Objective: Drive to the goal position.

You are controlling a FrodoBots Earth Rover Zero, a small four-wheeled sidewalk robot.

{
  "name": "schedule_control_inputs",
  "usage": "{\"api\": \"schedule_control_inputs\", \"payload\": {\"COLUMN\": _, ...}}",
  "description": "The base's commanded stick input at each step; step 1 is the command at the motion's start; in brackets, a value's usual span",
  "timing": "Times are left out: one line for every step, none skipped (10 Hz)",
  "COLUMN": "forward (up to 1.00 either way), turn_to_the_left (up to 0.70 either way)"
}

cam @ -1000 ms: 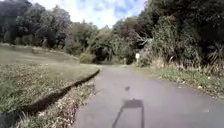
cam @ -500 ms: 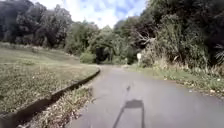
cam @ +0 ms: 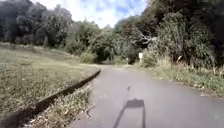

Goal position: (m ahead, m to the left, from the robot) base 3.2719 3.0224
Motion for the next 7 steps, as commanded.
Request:
{"api": "schedule_control_inputs", "payload": {"forward": 0.7, "turn_to_the_left": 0.0}}
{"api": "schedule_control_inputs", "payload": {"forward": 0.7, "turn_to_the_left": 0.0}}
{"api": "schedule_control_inputs", "payload": {"forward": 0.7, "turn_to_the_left": 0.0}}
{"api": "schedule_control_inputs", "payload": {"forward": 0.7, "turn_to_the_left": 0.0}}
{"api": "schedule_control_inputs", "payload": {"forward": 0.7, "turn_to_the_left": 0.0}}
{"api": "schedule_control_inputs", "payload": {"forward": 0.7, "turn_to_the_left": 0.0}}
{"api": "schedule_control_inputs", "payload": {"forward": 0.7, "turn_to_the_left": 0.0}}
